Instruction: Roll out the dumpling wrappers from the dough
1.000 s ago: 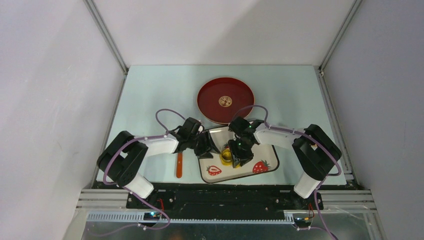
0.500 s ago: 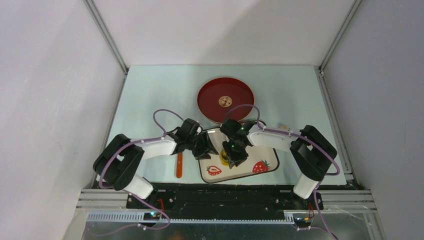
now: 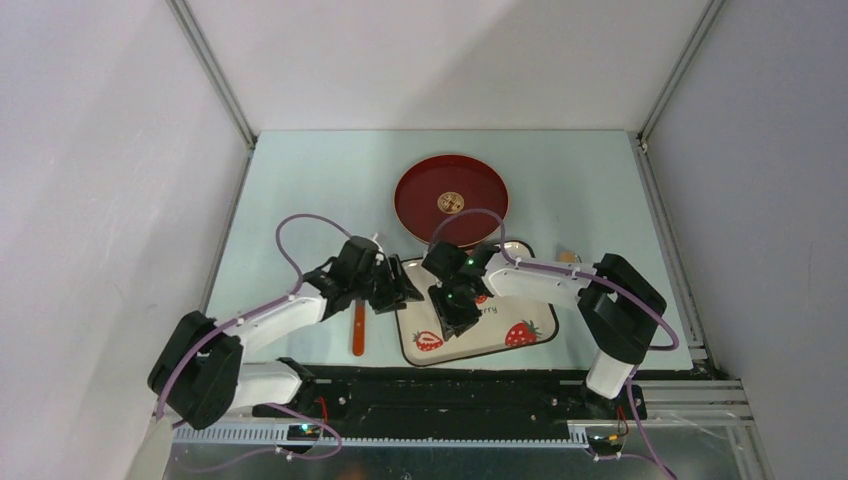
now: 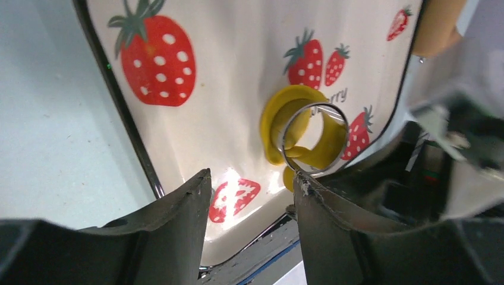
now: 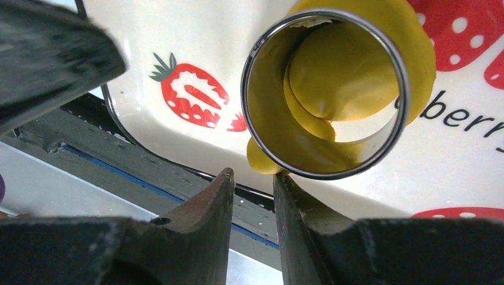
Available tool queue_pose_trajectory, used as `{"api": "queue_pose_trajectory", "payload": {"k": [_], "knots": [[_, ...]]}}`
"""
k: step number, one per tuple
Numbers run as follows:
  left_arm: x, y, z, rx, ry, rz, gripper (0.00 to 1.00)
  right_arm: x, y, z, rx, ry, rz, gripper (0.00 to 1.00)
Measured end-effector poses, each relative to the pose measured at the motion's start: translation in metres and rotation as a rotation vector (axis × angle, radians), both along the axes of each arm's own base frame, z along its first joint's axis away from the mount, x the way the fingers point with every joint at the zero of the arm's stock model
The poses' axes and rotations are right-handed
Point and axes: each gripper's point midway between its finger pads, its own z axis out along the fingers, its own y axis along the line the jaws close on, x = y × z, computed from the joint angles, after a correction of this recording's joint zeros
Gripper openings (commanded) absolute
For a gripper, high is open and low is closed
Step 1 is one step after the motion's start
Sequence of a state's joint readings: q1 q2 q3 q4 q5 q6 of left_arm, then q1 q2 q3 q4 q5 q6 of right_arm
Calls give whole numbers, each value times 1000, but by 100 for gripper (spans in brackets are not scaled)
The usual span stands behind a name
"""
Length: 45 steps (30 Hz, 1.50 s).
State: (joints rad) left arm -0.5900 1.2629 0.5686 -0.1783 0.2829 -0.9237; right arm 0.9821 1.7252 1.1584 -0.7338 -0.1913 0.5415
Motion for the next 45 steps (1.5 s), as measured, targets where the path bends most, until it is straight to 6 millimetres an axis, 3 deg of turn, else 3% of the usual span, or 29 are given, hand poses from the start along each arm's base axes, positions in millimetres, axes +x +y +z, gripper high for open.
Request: {"api": "queue_pose_trajectory", "payload": {"k": [4,13,23,25,28,30,33,38,45], "knots": [[3,-1,11,-16,-46,-14,58,-3,-4,-3,-25,15,-10,35],[0,2,0,17,-24,-33,58,-4,-22,-7,-116,13,-52,36],[-3,4,-10,44,2,-45,58,-14,-22,7,-104,6,-47,38],[-3,4,-10,45,3,-45,57,-17,-20,8,-102,6,-44,45],[-4,5,-11,48,6,-45,58,-17,-21,7,-110,1,-50,67],[-5,6,-12,53,8,-48,58,-16,-22,7,-117,-3,-62,77],[-5,8,-14,68,11,-46,58,-9,-24,8,-116,-14,-87,81],[-7,12,-17,90,10,-50,58,3,-24,12,-93,-32,-129,77],[-7,14,-17,98,11,-48,58,12,-22,2,-113,-53,-174,60]]}}
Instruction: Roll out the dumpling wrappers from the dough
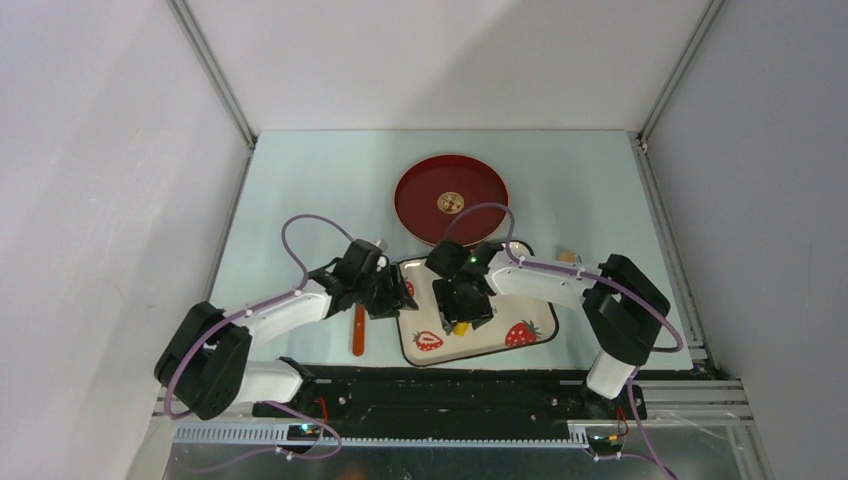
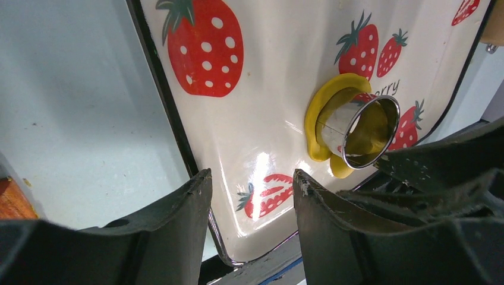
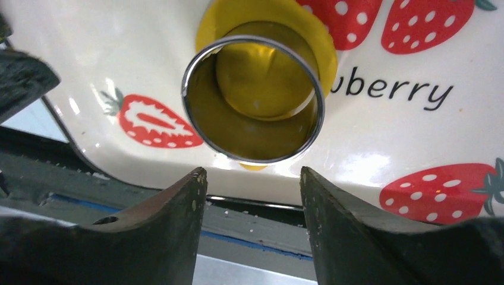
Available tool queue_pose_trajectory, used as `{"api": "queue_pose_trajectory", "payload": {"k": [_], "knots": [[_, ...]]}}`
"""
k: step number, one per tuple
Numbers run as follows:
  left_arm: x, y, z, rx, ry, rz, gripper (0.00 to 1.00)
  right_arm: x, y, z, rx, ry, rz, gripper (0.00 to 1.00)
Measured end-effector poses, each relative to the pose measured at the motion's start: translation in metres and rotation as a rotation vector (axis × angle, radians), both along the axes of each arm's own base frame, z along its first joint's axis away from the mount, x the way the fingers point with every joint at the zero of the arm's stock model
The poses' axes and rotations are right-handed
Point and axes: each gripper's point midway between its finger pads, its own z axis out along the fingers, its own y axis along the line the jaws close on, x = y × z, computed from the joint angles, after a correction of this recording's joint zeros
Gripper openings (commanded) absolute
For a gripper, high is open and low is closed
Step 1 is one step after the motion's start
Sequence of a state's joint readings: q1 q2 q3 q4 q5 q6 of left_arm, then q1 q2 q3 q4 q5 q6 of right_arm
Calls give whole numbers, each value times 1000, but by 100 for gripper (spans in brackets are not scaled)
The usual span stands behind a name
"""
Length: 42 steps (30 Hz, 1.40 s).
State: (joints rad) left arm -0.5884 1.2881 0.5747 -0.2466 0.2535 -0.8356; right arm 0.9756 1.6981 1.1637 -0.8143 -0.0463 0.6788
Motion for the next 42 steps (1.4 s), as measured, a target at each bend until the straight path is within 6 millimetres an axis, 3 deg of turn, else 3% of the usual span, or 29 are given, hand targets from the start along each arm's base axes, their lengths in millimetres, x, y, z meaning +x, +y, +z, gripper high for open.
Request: {"api": "queue_pose_trajectory", "payload": {"k": [5,11,21,30,42], "knots": [[0,0,0,2,-3,-3,57,7,-5,-15,-56,-18,-20,58],[0,0,0,3,-4,-5,58,8,-7,-23,-84,-20,-27,39],[0,0,0,3,-4,-5,58,5,-5,-23,-81,-11,-23,23],[0,1,-1,4,-1,-5,58,6,-12,-19,-92,-19,-29,22],[2,-2,-6,5,10,-9,57,9,-39,-3,-80,-51,-71,23]]}}
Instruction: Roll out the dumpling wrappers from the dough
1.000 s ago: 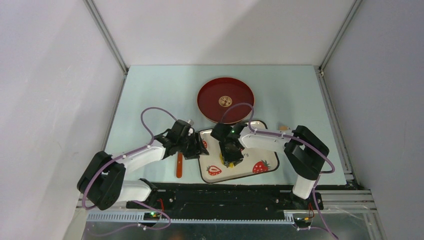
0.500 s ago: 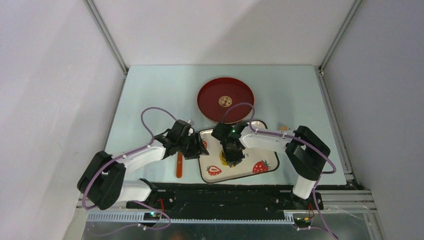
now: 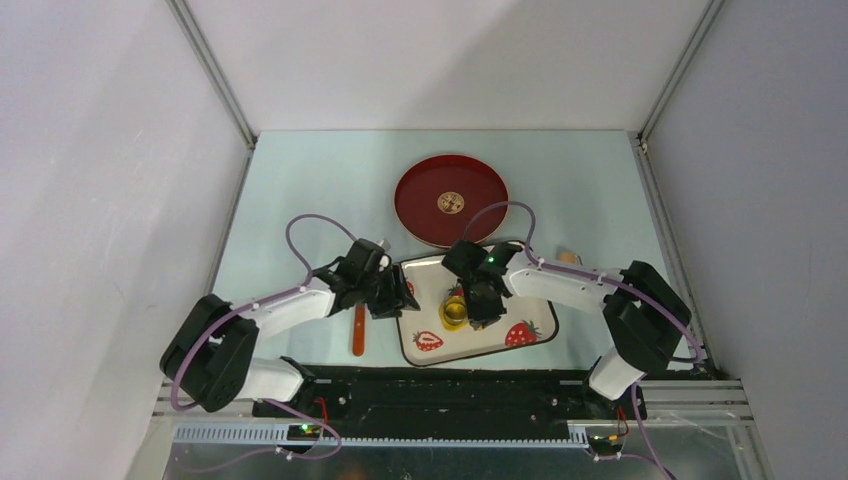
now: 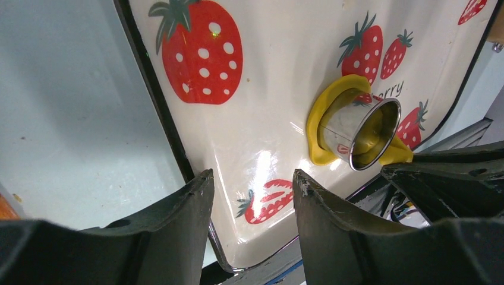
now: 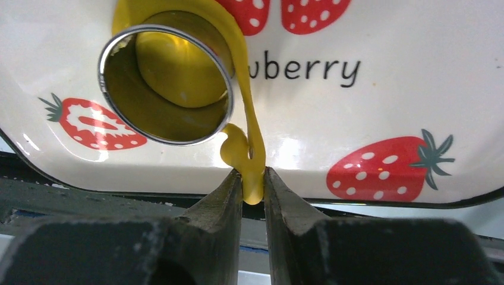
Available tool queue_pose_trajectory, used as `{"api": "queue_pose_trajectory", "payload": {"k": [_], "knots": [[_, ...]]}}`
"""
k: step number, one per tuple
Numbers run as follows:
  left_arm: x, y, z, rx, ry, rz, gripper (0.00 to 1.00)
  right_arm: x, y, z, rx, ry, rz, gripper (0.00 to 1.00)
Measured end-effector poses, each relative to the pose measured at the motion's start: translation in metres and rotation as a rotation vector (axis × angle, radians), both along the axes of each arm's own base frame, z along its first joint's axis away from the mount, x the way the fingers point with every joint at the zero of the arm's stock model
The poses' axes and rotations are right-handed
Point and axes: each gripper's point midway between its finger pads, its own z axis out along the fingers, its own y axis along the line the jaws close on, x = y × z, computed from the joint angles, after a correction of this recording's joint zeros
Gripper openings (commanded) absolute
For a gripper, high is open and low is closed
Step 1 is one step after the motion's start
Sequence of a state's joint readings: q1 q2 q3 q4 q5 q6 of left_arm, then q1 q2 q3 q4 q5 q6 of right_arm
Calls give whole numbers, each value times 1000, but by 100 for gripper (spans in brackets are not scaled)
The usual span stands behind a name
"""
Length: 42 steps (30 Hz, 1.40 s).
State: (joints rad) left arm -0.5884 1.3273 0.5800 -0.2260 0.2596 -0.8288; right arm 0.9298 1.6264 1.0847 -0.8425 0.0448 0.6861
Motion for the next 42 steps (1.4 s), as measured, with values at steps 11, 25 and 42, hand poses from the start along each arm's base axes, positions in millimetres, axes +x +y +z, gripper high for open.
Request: {"api": "queue_pose_trajectory", "payload": {"k": [11,25,42], "knots": [[1,-2,-1,-1,7,-4,58,1,-36,-7,47,34,-76,25],[2,-3,-3,1,14,-6,58,21,-82,-1,145,36,-219,34],[1,-5,-3,2,17,-14,58,42,-81,4,255,64,-234,62]]}}
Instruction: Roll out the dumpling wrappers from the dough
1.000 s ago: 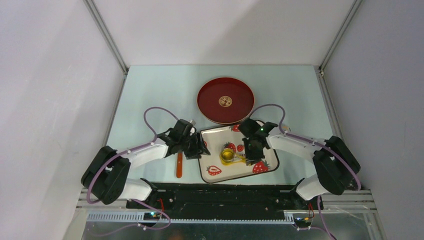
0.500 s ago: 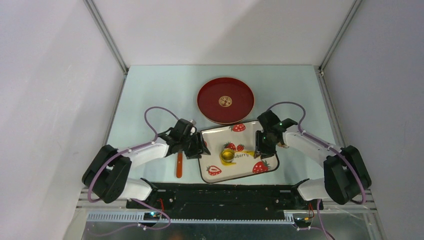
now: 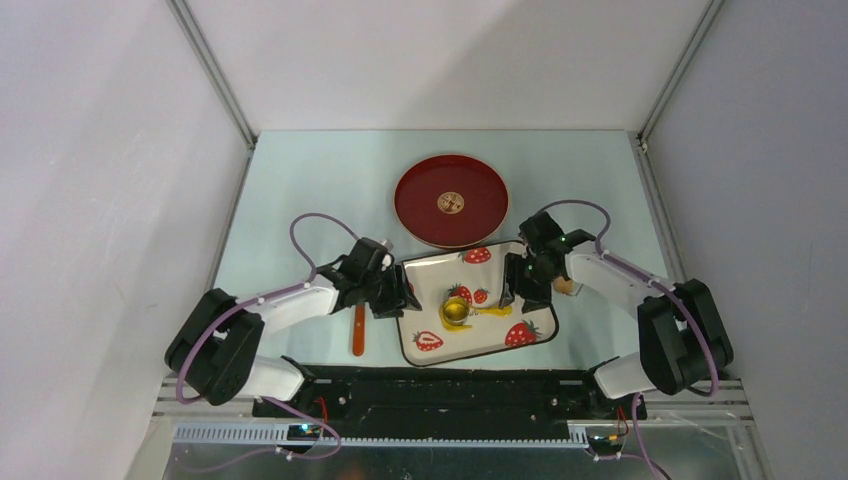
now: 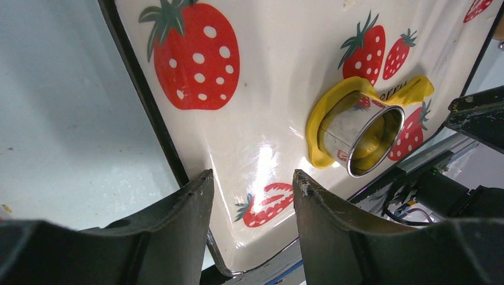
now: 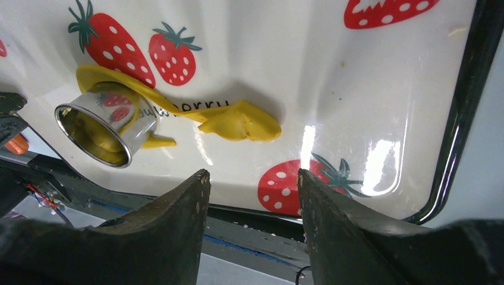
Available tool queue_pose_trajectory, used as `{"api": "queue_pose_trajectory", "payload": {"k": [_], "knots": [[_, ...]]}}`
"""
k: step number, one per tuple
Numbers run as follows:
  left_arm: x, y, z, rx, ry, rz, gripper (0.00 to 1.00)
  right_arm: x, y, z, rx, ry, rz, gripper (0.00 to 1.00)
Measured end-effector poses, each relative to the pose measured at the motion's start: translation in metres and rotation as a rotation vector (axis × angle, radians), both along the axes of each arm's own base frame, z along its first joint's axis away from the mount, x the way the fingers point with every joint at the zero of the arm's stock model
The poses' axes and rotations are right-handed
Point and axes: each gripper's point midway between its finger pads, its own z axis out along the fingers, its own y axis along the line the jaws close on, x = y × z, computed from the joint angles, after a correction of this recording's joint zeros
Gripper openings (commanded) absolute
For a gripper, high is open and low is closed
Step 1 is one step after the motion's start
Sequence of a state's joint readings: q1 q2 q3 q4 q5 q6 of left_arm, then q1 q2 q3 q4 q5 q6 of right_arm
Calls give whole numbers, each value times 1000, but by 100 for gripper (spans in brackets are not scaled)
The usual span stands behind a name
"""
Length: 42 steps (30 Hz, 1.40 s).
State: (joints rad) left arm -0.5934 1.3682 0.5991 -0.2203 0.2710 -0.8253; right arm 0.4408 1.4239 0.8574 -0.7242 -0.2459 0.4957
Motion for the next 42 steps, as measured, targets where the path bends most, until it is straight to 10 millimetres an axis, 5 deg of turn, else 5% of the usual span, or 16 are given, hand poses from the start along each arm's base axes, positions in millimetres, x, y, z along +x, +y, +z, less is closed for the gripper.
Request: {"api": "queue_pose_trajectory", "payload": {"k": [14,26,35,42], "knots": [[0,-1,0,0,1,-8,58,8,1,-25,21,91,-33,59],[0,-1,0,0,1,-9,58,16,18,-31,100,115,-29,28],[-3,2,-4,18,14,-16,58,24,29,-22,141,100,-36,15],[-2,4,3,16,-19,-26,59,66,52,6,187,6,-16,14]]}}
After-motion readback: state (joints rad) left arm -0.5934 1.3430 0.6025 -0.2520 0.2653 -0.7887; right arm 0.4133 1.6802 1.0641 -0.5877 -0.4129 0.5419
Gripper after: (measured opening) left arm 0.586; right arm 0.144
